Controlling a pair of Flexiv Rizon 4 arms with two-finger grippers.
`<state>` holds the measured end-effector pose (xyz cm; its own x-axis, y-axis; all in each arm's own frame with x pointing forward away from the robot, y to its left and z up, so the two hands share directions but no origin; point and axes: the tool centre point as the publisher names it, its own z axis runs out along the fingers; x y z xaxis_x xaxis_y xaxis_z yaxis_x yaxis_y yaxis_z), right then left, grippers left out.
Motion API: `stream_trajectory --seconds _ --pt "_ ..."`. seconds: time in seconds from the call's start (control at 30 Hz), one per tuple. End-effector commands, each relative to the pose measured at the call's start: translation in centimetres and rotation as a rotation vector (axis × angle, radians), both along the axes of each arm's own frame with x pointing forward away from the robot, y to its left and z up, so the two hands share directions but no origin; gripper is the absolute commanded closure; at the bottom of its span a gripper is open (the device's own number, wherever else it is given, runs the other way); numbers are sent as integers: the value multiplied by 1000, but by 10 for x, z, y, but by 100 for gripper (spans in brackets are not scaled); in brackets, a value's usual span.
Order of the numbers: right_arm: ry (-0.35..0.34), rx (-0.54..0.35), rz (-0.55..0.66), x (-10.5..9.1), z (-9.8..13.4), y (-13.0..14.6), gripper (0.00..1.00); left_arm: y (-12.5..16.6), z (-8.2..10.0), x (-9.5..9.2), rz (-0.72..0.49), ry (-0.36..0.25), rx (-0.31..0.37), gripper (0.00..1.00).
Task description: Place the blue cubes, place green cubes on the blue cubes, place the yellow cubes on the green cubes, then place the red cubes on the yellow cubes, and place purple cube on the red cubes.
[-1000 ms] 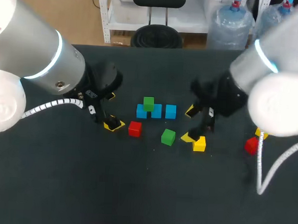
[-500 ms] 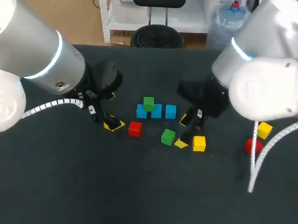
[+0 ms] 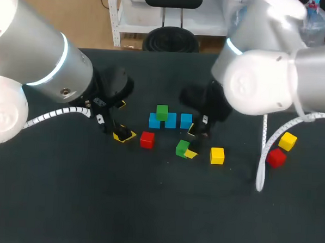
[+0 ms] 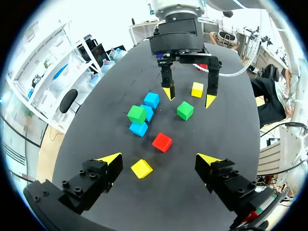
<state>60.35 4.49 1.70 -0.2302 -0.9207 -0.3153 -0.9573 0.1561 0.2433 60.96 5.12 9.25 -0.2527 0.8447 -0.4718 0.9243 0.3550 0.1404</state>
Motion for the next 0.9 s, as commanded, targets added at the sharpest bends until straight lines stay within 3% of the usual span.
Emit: stream_trajectory --seconds 0.03,0.9 --pt "-10 -26 -3 -3 -1 4 0 -1 0 1 1 1 3 0" --pt "26 -134 -25 -3 -11 4 0 -1 0 1 1 1 3 0"
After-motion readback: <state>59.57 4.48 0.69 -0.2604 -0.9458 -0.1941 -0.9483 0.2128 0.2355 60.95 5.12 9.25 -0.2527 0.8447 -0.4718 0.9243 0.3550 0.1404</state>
